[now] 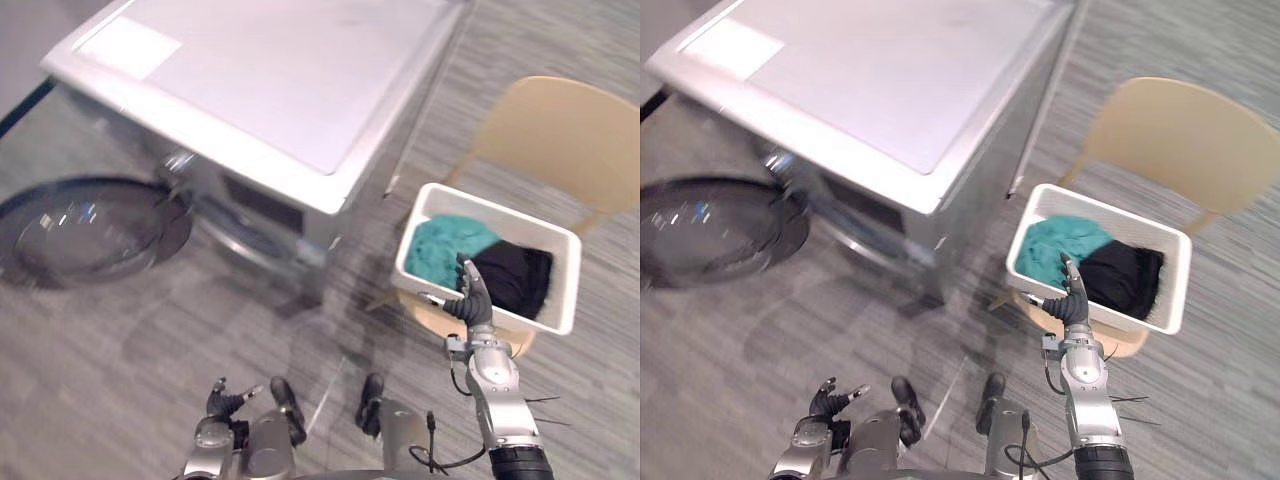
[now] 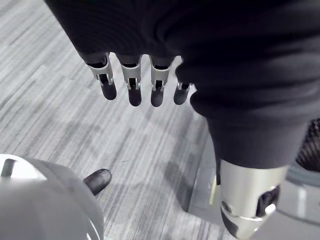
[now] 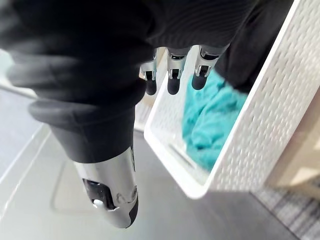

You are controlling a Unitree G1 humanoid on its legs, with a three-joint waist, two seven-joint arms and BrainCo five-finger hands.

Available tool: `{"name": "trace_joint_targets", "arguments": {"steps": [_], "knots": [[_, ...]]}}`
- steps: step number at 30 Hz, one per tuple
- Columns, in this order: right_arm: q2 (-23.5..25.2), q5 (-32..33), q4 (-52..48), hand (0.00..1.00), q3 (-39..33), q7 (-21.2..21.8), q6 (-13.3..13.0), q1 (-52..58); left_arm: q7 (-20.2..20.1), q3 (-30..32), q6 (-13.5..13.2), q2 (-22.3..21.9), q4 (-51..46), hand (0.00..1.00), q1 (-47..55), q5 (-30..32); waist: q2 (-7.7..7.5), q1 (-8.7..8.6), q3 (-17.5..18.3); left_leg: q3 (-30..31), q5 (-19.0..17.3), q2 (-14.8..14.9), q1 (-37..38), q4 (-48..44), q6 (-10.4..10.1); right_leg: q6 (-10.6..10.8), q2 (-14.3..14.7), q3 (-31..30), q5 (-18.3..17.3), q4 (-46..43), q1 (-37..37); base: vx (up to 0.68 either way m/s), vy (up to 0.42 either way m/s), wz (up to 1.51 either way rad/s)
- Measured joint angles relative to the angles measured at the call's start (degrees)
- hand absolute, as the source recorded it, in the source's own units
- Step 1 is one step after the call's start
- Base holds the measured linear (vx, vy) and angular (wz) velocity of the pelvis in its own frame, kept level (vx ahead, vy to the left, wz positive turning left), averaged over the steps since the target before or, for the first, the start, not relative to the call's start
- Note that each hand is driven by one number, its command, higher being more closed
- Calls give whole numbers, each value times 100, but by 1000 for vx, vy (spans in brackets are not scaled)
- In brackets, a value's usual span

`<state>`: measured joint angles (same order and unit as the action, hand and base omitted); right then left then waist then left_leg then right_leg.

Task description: Pick up the laundry basket with both hands and put the clothes into the washing machine.

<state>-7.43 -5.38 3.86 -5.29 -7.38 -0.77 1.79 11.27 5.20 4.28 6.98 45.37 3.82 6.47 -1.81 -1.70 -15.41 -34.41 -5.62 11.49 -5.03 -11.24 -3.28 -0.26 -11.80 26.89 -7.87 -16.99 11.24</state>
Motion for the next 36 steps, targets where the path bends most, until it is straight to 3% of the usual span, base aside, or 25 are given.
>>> {"name": "trace_joint_targets", "arguments": {"steps": [1,2,3,5,7,8,9,10,12,13,14,15,16,18,22,26,28,33,36], "knots": [[-8,-14,-1,0,-89,-4,0,2,-12,1,-12,9,109,0,-36,87,66,-102,72,-153,-138,155,71,-175,-92,94,166,-177,41,29,-17,112,-38,-85],[-32,-29,1,0,-108,-10,1,6,-18,6,-24,11,157,0,-38,119,86,-98,103,-290,-221,242,132,-277,-147,98,234,-311,40,46,-12,151,-60,-126],[-143,-56,1,0,-90,-4,-1,45,-32,56,-48,10,288,0,-30,230,172,-75,167,-588,-417,507,273,-591,-234,117,429,-608,17,91,-7,143,-57,-120],[-228,-164,5,0,-53,-4,1,116,-111,74,-64,-14,394,0,-31,326,205,-87,190,-633,-459,786,245,-1155,-240,117,596,-832,-23,135,-37,143,-80,-104],[-456,-276,5,0,-12,14,5,193,-122,73,-67,-100,506,0,-8,333,342,-94,266,-28,-389,1204,-53,-2140,-131,9,868,-1016,51,249,-179,230,-150,-88],[-537,-355,5,0,-5,14,4,201,-121,73,-77,-126,509,0,-10,332,357,-110,272,251,-298,1236,-179,-2401,8,-22,897,-1088,70,303,-231,237,-75,-54],[-716,-532,5,0,73,12,1,199,-121,68,-110,-176,520,0,-27,331,339,-90,261,911,-439,1108,-532,-2778,71,-64,877,-1216,99,429,-352,148,7,-40],[-861,-689,6,0,94,14,1,180,-113,71,-142,-210,522,0,-27,317,325,-32,253,1360,-634,870,-668,-2771,-8,-67,836,-1330,101,466,-391,168,26,-46],[-1135,-954,111,0,201,28,-6,4,-101,56,-244,-195,518,0,-27,315,304,24,240,2110,-762,301,-933,-2352,-59,-35,735,-1546,120,534,-480,143,68,-47],[-1196,-1014,206,0,268,38,-16,-76,-97,53,-244,-184,520,0,-28,315,280,54,226,2270,-760,152,-961,-2118,-62,-10,702,-1601,136,538,-500,116,130,-56],[-1318,-1102,443,0,414,68,-35,-261,-86,33,-249,-183,515,0,-19,314,352,105,262,2581,-668,-92,-979,-1440,-208,78,666,-1685,190,533,-517,103,176,-61],[-1530,-1154,648,0,614,118,-47,-443,-86,-35,-252,-218,526,0,29,314,525,125,279,2814,-57,-183,-924,-617,-418,163,759,-1770,232,559,-523,126,234,-65],[-1581,-1223,756,0,705,133,-58,-554,-91,-46,-256,-206,561,0,30,312,538,170,231,2793,106,-190,-935,-590,-142,232,793,-1827,237,601,-545,105,190,-52],[-1751,-1473,910,0,942,150,-92,-858,-93,-62,-351,-121,592,0,-7,314,452,252,191,2698,158,-464,-1010,-456,-187,471,549,-1944,361,896,-457,85,170,-19],[-1916,-1728,1396,0,1522,173,-122,-1668,-82,-61,-353,-72,699,0,3,311,486,299,104,2621,226,-659,-1235,-392,-83,623,357,-2038,456,953,-187,10,138,-4],[-2085,-1793,2227,0,2171,256,-230,-2675,-68,-61,-433,-30,685,0,-60,294,508,445,-233,2664,363,-667,-1489,-250,102,629,385,-1997,588,1033,63,-55,13,5],[-2229,-2001,2715,0,2245,244,-230,-3158,-11,-60,-472,-29,690,0,-126,261,535,558,-490,2761,538,-712,-1567,-48,155,585,383,-1910,700,1055,178,-71,-1,19],[-2505,-2214,3725,0,2452,79,-76,-4194,92,-60,-584,6,557,0,-293,29,624,632,-894,3016,999,-848,-1762,474,199,539,353,-1711,834,1129,433,-57,16,28],[-2661,-2251,4419,0,2685,-31,3,-4767,156,-108,-623,7,563,0,-500,-75,733,792,-963,3196,1261,-864,-1986,808,175,537,357,-1586,835,1126,711,-74,1,24]]}}
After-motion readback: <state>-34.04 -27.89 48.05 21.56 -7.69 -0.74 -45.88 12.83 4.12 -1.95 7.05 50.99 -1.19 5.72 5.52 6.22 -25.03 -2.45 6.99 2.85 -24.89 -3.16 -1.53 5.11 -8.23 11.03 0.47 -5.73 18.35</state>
